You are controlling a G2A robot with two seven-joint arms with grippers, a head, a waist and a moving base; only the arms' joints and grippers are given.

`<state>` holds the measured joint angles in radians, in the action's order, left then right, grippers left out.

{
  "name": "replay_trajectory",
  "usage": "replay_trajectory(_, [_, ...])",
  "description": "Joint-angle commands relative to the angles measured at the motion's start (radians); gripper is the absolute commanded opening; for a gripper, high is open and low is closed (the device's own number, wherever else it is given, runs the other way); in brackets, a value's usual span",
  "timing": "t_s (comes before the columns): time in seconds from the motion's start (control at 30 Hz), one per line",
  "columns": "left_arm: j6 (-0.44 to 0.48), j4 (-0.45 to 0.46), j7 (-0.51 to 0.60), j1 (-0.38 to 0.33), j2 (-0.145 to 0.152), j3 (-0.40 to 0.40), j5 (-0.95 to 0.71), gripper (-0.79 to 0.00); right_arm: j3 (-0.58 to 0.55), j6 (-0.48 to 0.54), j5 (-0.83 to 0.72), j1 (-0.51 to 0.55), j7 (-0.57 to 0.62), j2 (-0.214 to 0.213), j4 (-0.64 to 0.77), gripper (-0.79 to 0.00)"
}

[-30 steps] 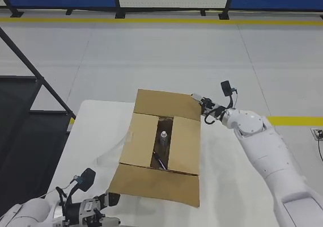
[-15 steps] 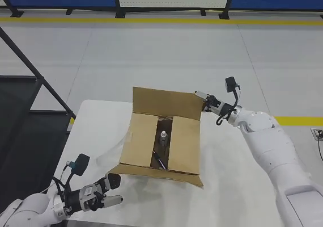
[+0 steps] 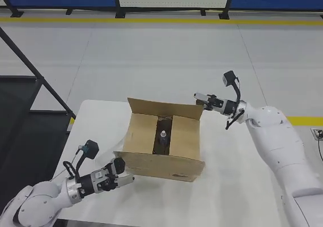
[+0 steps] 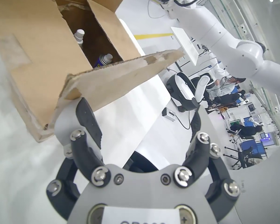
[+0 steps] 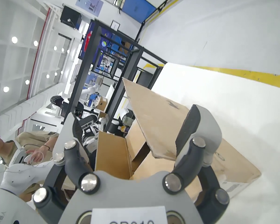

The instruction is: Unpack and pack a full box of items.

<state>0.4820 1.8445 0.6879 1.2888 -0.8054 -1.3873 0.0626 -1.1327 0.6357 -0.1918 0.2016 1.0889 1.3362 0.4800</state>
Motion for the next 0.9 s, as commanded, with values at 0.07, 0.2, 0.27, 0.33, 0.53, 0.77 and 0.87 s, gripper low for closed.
replay_trajectory(0.07, [-0.051,-0.028,-0.004,-0.070,-0.012,0.054,0.012,0.000,0.002,-0.130,-0.001,0.017,0.062,-0.009,0.079,0.000])
replay_trajectory(0.2, [-0.095,-0.060,0.004,-0.133,-0.024,0.103,0.032,0.000,-0.003,-0.219,-0.019,0.045,0.116,-0.018,0.143,0.000])
replay_trajectory(0.27, [-0.130,-0.085,0.009,-0.176,-0.033,0.138,0.039,0.000,-0.004,-0.297,-0.084,0.058,0.212,-0.017,0.182,0.000])
replay_trajectory(0.33, [-0.157,-0.108,0.006,-0.211,-0.041,0.167,0.049,0.000,0.004,-0.357,-0.078,0.056,0.219,-0.018,0.191,0.000])
replay_trajectory(0.53, [-0.199,-0.147,-0.028,-0.278,-0.063,0.238,0.110,0.000,0.046,-0.489,-0.088,0.063,0.181,-0.002,0.216,0.000])
replay_trajectory(0.77, [-0.203,-0.170,-0.065,-0.315,-0.083,0.285,0.141,0.000,0.084,-0.528,-0.144,0.081,0.213,0.016,0.207,0.000])
replay_trajectory(0.87, [-0.196,-0.168,-0.076,-0.317,-0.086,0.285,0.148,0.000,0.090,-0.516,-0.154,0.102,0.205,0.018,0.218,0.000])
